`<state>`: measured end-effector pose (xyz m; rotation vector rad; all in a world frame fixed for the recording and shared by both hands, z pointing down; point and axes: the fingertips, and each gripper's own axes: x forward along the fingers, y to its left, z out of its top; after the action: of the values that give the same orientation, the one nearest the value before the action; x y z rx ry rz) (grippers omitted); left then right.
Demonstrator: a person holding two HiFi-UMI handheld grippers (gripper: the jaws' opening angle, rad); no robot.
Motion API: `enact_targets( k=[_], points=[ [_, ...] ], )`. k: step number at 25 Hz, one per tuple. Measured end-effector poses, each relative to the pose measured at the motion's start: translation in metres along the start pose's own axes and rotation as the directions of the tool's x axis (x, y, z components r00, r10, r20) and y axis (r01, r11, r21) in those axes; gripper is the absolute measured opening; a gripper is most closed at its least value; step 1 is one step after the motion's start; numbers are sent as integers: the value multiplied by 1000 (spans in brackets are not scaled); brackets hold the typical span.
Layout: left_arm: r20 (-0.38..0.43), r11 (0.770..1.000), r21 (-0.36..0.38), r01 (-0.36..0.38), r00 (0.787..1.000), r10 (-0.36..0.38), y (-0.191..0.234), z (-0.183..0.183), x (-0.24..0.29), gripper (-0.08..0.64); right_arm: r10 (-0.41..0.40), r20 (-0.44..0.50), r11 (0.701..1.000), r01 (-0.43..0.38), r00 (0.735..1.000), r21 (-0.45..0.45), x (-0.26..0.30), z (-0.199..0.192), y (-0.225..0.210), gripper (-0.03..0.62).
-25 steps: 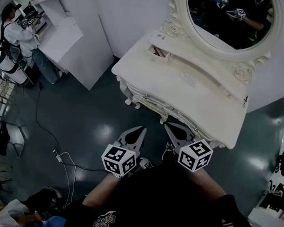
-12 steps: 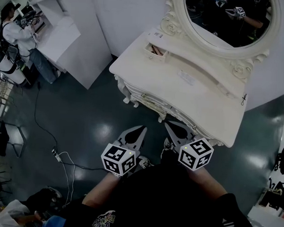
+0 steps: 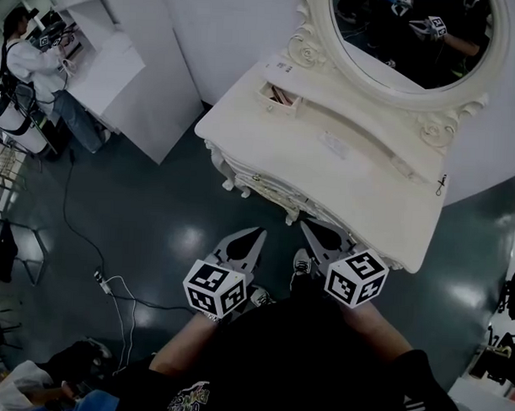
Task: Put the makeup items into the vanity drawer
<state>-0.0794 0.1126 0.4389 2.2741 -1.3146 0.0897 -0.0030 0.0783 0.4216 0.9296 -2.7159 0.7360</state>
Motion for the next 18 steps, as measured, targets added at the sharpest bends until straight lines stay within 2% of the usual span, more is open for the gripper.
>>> enact_targets(
  k=[18],
  points=[
    [3,999,-13,-30,1000,30,8,17,52,0,19,-19,1000,-20,1000,0,15,24,-51,29]
  ],
)
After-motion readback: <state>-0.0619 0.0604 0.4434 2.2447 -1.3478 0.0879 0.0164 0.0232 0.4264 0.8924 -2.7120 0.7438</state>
